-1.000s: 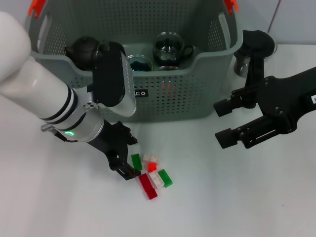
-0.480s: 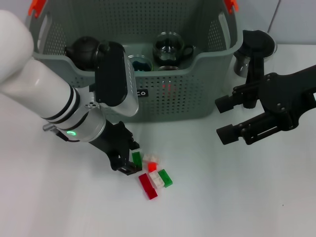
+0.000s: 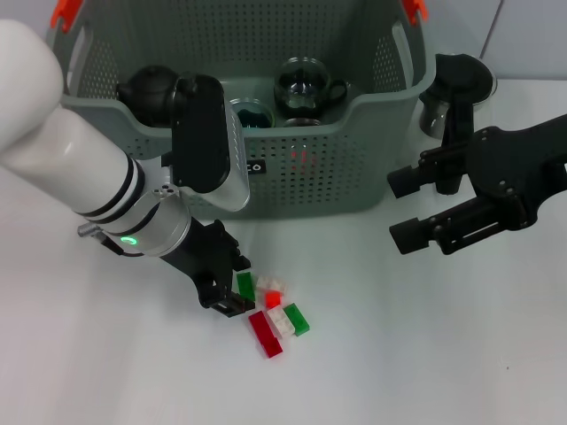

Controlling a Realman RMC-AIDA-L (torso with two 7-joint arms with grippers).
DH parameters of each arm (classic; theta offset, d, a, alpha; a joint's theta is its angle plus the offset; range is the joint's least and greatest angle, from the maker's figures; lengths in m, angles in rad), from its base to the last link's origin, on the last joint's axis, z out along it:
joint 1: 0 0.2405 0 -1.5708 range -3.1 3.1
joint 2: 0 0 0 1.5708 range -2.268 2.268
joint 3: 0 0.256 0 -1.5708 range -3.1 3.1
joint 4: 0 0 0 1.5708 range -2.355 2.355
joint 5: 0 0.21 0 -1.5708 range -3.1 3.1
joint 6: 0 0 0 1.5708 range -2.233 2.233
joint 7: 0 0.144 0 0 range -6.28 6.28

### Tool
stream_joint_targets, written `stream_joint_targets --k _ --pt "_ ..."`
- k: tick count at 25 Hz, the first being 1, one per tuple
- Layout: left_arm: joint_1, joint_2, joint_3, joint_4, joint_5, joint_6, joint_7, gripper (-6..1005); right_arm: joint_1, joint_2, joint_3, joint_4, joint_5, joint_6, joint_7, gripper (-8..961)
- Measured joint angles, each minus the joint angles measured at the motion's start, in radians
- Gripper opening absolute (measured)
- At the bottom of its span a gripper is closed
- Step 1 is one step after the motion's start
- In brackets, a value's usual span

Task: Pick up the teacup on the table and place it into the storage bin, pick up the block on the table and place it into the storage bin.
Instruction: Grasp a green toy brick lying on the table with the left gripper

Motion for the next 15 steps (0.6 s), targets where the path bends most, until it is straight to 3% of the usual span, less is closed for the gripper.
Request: stream_joint_targets --k 15 --pt "0.002 0.0 0.012 0.0 0.0 -0.006 -0.002 587 -0.002 0.001 0.011 0.0 0.003 -0.001 -0.009 900"
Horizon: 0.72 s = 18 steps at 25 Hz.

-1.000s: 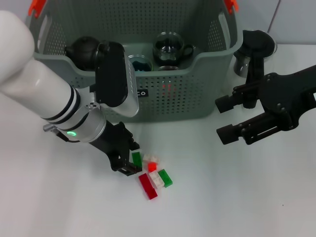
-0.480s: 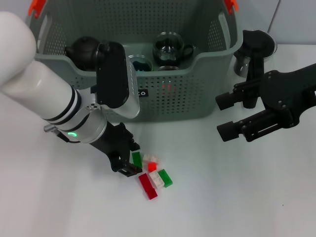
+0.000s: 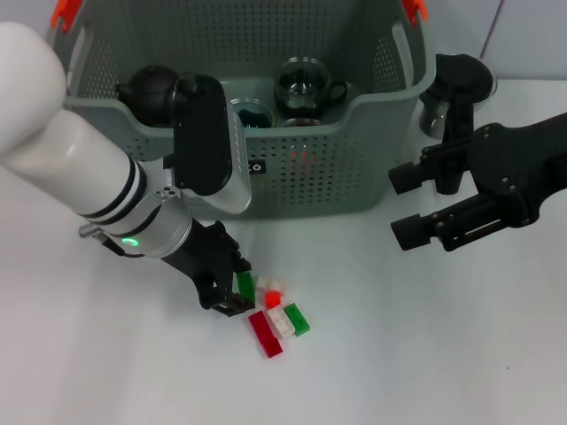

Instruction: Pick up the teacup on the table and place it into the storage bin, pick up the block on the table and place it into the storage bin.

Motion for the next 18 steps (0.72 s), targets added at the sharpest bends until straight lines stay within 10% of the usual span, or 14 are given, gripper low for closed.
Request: stream_joint_targets --k 18 --pt "-0.006 0.004 -0.008 0.016 0.003 0.051 -0.007 419 -0.001 -0.003 0.018 0.002 0.009 0.0 -0.009 899"
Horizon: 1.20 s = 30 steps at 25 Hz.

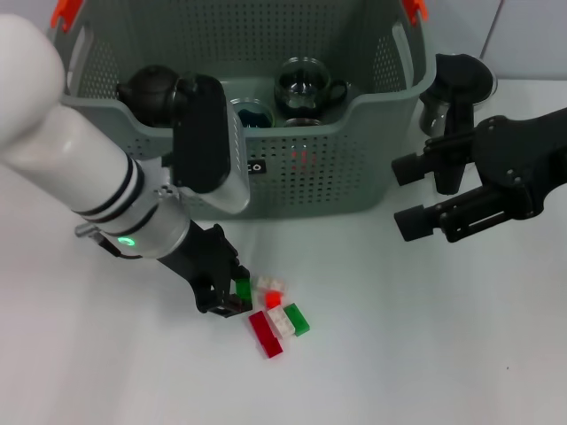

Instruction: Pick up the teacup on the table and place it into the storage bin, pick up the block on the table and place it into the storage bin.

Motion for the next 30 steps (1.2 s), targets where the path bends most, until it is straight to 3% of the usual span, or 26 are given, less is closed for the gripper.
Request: stream_joint_targets --k 10,14,20,23,25,30 --pt "0.021 0.004 -0.154 0.135 -0.042 0.203 0.017 443 -0.01 -0.01 0.01 0.001 0.041 0.0 -0.004 900" --pt "0.023 0.009 -0.265 0.202 -0.081 0.322 0.042 453 -0.015 -0.014 0.007 0.001 0.053 -0.002 -0.004 900" --pt "0.014 0.051 -0.471 0.278 -0.241 0.457 0.052 467 -0.027 -0.025 -0.001 0.001 0.076 -0.003 -0.003 900" --pt "0.002 0.074 -0.56 0.276 -0.33 0.445 0.039 474 -0.032 -0.033 -0.001 0.002 0.089 -0.003 -0.003 900" --pt "-0.008 0.077 -0.585 0.274 -0.357 0.397 0.019 479 -0.034 -0.036 -0.001 0.002 0.093 -0.003 -0.003 900" --pt "-0.036 0.075 -0.571 0.248 -0.359 0.172 -0.086 490 -0.033 -0.041 -0.001 0.002 0.094 -0.003 -0.002 900"
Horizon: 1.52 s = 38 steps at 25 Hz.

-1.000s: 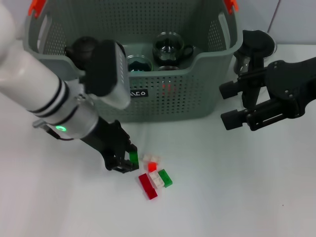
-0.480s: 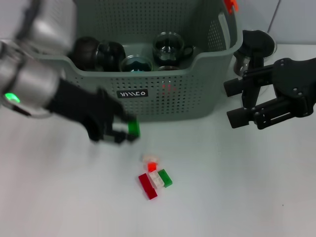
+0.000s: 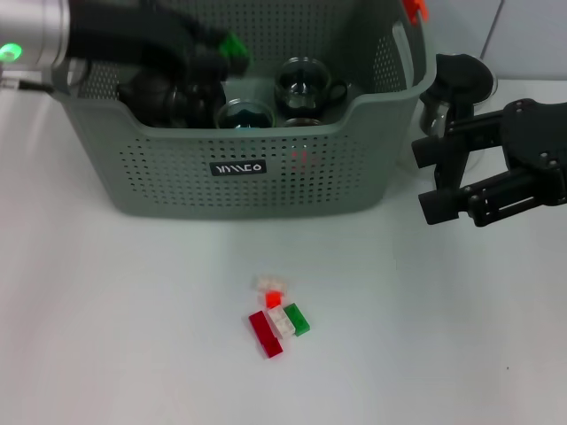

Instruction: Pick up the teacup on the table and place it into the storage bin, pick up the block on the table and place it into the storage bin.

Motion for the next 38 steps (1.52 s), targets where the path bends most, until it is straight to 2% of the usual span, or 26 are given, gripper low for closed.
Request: stream_joint_targets --k 3,8,13,21,25,28,32,38 --pt "-0.026 0.017 0.02 -0.066 0.006 -0.126 -0.069 497 0.002 -0.003 0.0 0.002 0.0 0.0 -0.001 900" --pt "-0.057 0.04 0.037 -0.142 0.038 -0.224 -0.146 509 0.003 -0.004 0.0 0.008 0.0 0.0 -0.002 900" --pt "-0.06 0.034 0.072 -0.149 0.102 -0.28 -0.186 521 0.005 -0.005 0.001 0.01 -0.005 0.002 -0.002 899" --pt "-0.05 0.03 0.09 -0.143 0.108 -0.296 -0.182 540 0.007 -0.003 0.004 0.011 -0.006 0.002 -0.002 899" --pt "-0.048 0.031 0.105 -0.134 0.109 -0.298 -0.18 726 0.003 -0.003 0.008 0.012 -0.006 0.002 -0.008 899" --pt "-0.038 0.027 0.131 -0.084 0.124 -0.27 -0.176 830 0.0 -0.003 0.011 0.016 -0.002 0.002 -0.012 899" --pt "0.003 0.007 0.16 0.054 0.134 -0.169 -0.171 945 -0.002 -0.005 0.021 0.021 0.0 0.002 -0.015 899" --pt "0.069 -0.019 0.156 0.241 0.121 0.016 -0.168 949 -0.006 -0.006 0.034 0.027 0.0 0.002 -0.027 900"
